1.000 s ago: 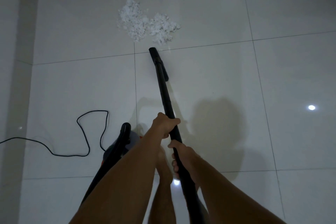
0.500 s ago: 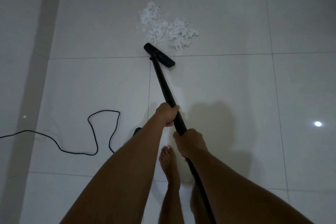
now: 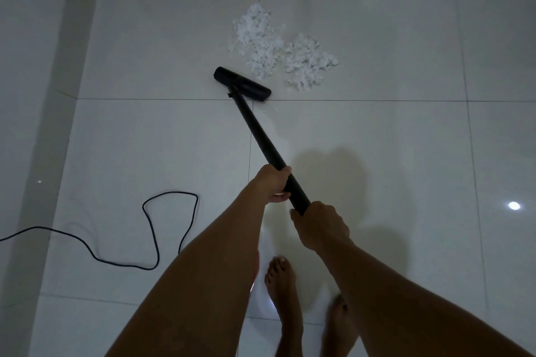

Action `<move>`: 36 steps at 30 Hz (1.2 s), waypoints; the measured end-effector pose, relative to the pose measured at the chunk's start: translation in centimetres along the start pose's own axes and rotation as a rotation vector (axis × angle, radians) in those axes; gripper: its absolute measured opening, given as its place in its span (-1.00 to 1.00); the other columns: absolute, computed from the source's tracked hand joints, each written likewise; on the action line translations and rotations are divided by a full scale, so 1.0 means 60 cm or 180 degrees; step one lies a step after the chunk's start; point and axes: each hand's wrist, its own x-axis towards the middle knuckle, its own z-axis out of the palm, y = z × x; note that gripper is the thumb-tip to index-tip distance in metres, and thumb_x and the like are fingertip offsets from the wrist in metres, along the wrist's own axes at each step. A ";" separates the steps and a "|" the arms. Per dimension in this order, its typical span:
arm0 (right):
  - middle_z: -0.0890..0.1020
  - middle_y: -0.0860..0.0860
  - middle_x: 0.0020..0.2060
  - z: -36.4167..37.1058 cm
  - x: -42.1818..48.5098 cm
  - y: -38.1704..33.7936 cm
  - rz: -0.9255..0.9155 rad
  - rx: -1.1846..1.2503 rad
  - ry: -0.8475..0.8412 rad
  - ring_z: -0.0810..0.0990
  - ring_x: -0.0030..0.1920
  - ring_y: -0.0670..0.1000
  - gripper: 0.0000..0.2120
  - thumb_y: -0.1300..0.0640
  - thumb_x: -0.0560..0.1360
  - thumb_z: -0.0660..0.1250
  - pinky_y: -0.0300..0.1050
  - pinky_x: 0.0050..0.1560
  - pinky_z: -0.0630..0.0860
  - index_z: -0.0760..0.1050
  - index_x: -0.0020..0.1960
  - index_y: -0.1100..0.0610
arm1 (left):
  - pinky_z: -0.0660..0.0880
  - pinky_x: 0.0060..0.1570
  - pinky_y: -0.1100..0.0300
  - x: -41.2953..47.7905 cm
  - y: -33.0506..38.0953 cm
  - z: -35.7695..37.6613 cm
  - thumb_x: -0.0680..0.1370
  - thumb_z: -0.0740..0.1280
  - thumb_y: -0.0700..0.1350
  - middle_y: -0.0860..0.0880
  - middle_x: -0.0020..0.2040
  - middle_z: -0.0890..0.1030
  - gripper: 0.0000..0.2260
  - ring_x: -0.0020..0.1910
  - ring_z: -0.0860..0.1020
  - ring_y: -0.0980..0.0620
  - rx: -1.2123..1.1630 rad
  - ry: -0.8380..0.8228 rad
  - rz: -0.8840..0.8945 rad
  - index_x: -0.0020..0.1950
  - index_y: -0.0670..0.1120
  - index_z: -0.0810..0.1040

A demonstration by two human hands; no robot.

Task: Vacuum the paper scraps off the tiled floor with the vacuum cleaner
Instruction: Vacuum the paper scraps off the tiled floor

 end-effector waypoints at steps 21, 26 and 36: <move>0.45 -0.03 -0.19 -0.024 0.037 0.036 0.0040 -0.0268 0.0446 0.52 -0.21 0.03 -0.58 -0.19 0.62 0.22 -0.11 -0.22 0.41 0.48 0.19 0.16 | 0.62 -0.34 0.21 0.023 0.039 0.056 0.66 0.27 -0.05 -0.16 0.03 0.57 -0.70 -0.09 0.58 0.00 -0.0337 -0.0372 -0.0131 0.30 -0.22 0.46; 0.45 -0.03 -0.18 -0.022 0.032 0.042 0.0030 -0.0358 0.0402 0.65 -0.07 0.08 -0.58 -0.19 0.63 0.22 -0.10 -0.21 0.40 0.47 0.19 0.16 | 0.62 -0.35 0.21 0.022 0.029 0.059 0.66 0.27 -0.06 -0.15 0.01 0.56 -0.70 -0.10 0.58 0.00 -0.0369 -0.0378 -0.0172 0.30 -0.22 0.46; 0.61 0.05 -0.04 -0.038 0.042 0.050 0.0036 -0.0410 0.0532 0.65 -0.03 0.11 -0.59 -0.18 0.63 0.23 -0.09 -0.20 0.39 0.47 0.20 0.16 | 0.62 -0.35 0.22 0.025 0.039 0.076 0.67 0.25 -0.06 -0.14 -0.01 0.55 -0.73 -0.11 0.58 0.01 -0.0438 -0.0503 -0.0082 0.26 -0.23 0.47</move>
